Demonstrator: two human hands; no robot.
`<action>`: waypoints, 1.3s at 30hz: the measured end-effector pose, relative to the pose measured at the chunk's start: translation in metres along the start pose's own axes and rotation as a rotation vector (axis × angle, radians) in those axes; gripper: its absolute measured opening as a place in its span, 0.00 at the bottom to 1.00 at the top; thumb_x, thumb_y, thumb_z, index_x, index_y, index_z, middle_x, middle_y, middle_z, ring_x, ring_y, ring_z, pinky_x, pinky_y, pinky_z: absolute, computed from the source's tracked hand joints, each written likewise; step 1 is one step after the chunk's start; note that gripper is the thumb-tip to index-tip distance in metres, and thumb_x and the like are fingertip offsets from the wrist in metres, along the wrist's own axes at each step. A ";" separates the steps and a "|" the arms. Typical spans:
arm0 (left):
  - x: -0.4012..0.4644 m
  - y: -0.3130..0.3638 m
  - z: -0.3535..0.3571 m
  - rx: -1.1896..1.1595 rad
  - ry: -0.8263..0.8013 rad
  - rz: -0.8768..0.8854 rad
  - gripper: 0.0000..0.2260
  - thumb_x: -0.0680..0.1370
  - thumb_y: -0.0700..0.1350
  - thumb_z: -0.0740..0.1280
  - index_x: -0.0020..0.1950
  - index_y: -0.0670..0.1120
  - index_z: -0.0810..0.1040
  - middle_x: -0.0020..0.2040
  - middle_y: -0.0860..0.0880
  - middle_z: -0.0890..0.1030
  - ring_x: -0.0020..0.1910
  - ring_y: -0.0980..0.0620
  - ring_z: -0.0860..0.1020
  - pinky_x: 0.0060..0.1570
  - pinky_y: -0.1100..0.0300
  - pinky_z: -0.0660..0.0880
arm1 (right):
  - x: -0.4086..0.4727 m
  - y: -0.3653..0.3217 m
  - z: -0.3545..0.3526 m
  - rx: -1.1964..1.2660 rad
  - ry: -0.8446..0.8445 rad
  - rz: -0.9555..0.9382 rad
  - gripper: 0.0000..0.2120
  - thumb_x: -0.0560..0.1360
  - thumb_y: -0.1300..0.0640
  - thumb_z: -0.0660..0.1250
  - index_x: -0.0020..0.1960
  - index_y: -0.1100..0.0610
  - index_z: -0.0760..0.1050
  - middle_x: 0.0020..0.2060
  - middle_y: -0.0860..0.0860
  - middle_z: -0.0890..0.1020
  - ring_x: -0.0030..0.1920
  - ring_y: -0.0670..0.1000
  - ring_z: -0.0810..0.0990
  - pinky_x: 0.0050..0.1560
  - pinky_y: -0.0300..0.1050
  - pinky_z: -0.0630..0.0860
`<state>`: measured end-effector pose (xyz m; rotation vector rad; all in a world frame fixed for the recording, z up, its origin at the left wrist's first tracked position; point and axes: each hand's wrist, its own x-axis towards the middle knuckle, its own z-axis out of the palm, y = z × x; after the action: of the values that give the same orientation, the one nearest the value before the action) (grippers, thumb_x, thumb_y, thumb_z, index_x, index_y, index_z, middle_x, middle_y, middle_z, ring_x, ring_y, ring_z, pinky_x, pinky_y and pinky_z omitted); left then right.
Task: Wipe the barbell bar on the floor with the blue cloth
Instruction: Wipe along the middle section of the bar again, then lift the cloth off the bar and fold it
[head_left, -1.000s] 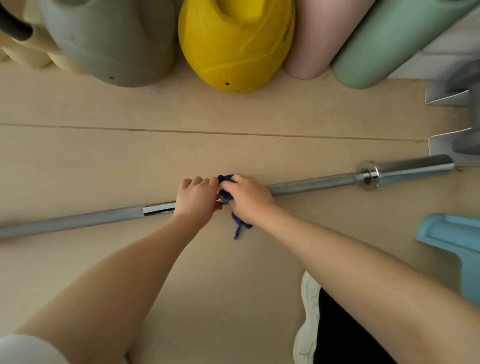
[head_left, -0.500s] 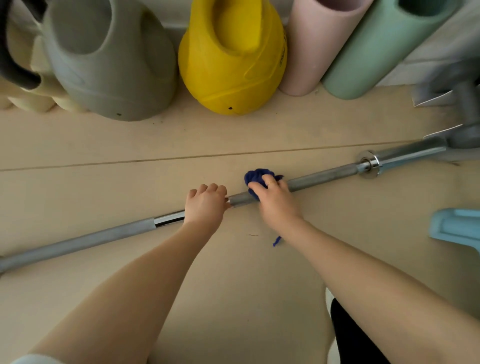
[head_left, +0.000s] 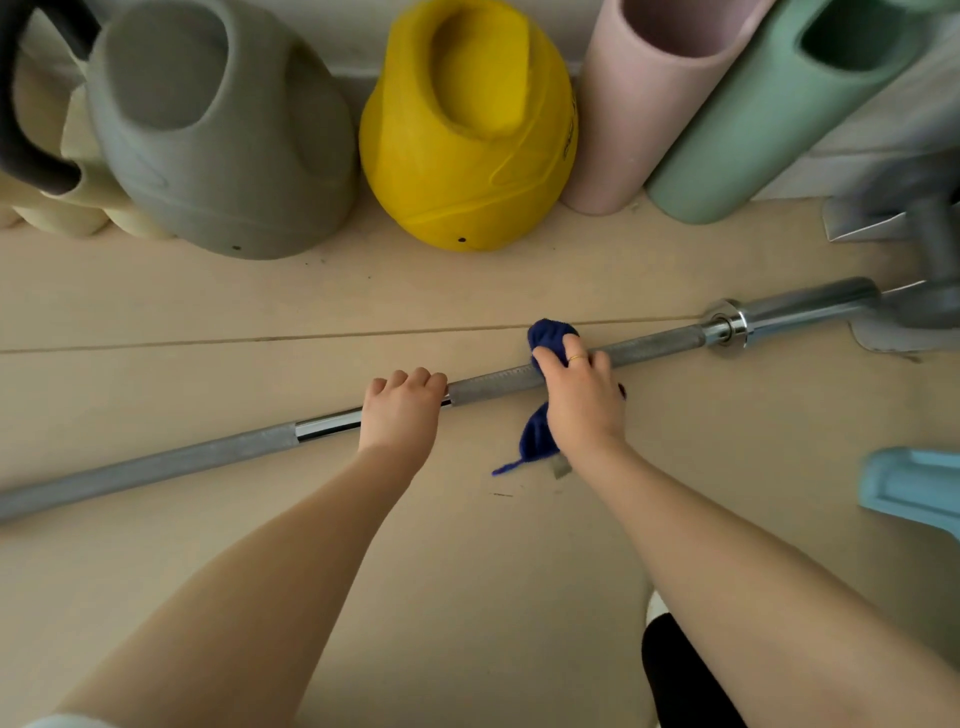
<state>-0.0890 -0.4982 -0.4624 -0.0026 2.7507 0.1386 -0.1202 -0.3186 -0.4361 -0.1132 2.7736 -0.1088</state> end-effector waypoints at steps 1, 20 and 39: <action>-0.001 0.000 0.001 0.000 0.004 -0.001 0.14 0.76 0.37 0.64 0.60 0.47 0.73 0.55 0.49 0.77 0.54 0.45 0.74 0.51 0.57 0.66 | -0.003 -0.009 0.004 0.003 -0.006 -0.066 0.23 0.75 0.65 0.58 0.69 0.51 0.64 0.70 0.55 0.62 0.60 0.60 0.66 0.51 0.53 0.71; 0.001 0.007 0.001 0.030 0.047 -0.060 0.12 0.73 0.34 0.66 0.55 0.45 0.77 0.50 0.47 0.79 0.54 0.43 0.74 0.52 0.55 0.67 | 0.035 0.134 -0.007 0.085 0.133 0.250 0.24 0.74 0.66 0.59 0.68 0.50 0.65 0.70 0.55 0.64 0.62 0.63 0.65 0.53 0.59 0.73; 0.008 -0.002 -0.031 -0.153 -0.127 -0.109 0.18 0.81 0.42 0.58 0.71 0.47 0.65 0.67 0.47 0.72 0.65 0.45 0.69 0.61 0.53 0.68 | 0.014 0.008 -0.065 1.086 -0.206 0.107 0.14 0.80 0.52 0.58 0.60 0.59 0.72 0.57 0.58 0.79 0.56 0.54 0.77 0.61 0.52 0.72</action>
<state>-0.1076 -0.5027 -0.4373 -0.1781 2.5992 0.3084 -0.1571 -0.3084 -0.3807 0.2837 2.1508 -1.4155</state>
